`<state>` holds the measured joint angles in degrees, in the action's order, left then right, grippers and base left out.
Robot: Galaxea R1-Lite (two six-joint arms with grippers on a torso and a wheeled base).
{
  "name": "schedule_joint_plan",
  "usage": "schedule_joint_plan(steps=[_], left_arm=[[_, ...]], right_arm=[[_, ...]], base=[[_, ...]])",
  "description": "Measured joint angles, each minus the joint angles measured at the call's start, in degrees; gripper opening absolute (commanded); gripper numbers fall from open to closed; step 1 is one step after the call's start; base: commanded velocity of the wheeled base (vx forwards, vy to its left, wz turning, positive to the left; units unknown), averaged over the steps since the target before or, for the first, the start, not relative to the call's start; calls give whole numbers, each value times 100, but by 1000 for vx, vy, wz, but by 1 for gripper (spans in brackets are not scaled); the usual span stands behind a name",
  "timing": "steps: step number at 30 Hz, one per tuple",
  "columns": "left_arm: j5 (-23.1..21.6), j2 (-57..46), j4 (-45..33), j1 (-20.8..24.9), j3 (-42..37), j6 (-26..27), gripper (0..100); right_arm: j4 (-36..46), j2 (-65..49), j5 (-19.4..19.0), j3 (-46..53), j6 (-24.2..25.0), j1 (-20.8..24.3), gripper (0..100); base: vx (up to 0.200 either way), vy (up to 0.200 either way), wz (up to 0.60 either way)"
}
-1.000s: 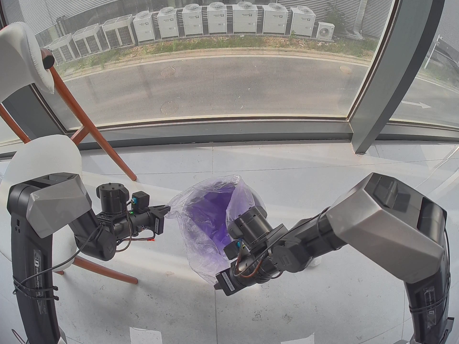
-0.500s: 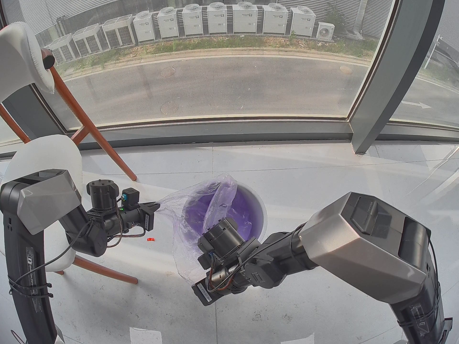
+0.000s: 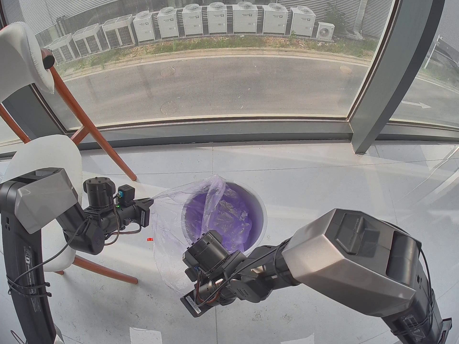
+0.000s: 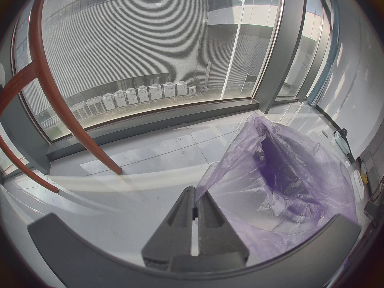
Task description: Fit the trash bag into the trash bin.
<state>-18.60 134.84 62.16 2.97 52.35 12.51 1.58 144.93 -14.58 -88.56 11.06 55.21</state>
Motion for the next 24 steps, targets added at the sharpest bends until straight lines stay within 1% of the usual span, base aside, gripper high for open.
schedule_joint_plan(steps=[2, 9, 11, 18, 20, 24], left_arm=[[5, 35, -4, -15, 0, 16, 0], [5, 267, -66, -2, 112, 166, 0], [5, 334, -169, 11, 190, 207, 0], [13, 568, -633, 50, 696, 396, 0], [21, 629, -742, 96, 831, 418, 0], [29, 778, -840, 206, 956, 473, 0]], right_arm=[[76, 33, 55, -46, 27, 11, 0], [1056, 127, 563, -433, 158, -98, 0], [1204, 157, 711, -581, 216, -152, 0], [1379, 432, 1281, -1150, 249, -436, 0], [1391, 507, 1357, -1229, 238, -530, 0], [1412, 606, 1390, -1256, 235, -675, 0]], base=[[0, 0, 0], [0, 0, 0], [0, 0, 0], [0, 0, 0], [0, 0, 0], [0, 0, 0]])
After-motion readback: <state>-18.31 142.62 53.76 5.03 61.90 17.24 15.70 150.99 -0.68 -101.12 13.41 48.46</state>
